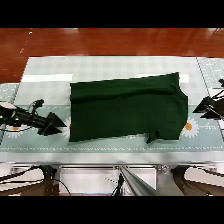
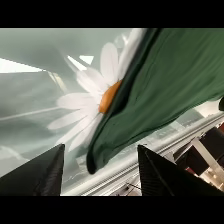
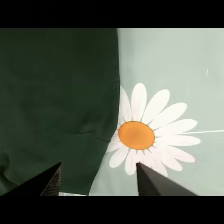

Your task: Fold the shirts.

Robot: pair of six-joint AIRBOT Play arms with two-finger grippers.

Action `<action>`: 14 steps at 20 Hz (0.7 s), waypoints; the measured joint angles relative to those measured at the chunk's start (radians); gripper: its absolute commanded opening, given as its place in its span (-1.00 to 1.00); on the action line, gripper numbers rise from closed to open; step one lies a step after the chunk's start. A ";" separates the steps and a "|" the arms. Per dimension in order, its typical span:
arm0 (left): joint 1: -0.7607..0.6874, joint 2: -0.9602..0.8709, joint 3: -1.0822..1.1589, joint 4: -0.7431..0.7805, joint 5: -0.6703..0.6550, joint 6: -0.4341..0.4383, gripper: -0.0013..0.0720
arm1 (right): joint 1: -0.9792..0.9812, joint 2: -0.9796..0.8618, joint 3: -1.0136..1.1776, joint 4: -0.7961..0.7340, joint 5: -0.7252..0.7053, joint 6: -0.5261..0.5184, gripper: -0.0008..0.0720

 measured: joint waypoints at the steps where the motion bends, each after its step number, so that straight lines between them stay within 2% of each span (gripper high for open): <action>1: -0.035 -0.012 -0.005 -0.018 0.007 -0.008 0.57 | -0.001 0.004 -0.005 0.002 -0.006 -0.004 0.47; 4: -0.138 -0.045 -0.013 -0.070 0.027 -0.024 0.57 | -0.003 0.027 -0.014 0.007 -0.020 -0.012 0.47; 5: -0.171 -0.055 -0.014 -0.092 0.040 -0.026 0.51 | -0.003 0.035 -0.015 0.008 -0.024 -0.014 0.47; 7: -0.233 -0.071 -0.016 -0.130 0.082 -0.033 -0.20 | -0.003 0.046 -0.017 0.010 -0.029 -0.015 0.47; 8: -0.257 -0.078 -0.017 -0.142 0.114 -0.041 -0.49 | -0.003 0.050 -0.018 0.008 -0.028 -0.017 0.47; 9: -0.274 -0.081 -0.017 -0.151 0.138 -0.051 -0.88 | -0.004 0.052 -0.018 0.002 -0.026 -0.018 0.47; 14: -0.300 -0.090 -0.017 -0.181 0.181 -0.067 -0.92 | -0.067 0.058 -0.092 -0.026 -0.008 -0.018 0.47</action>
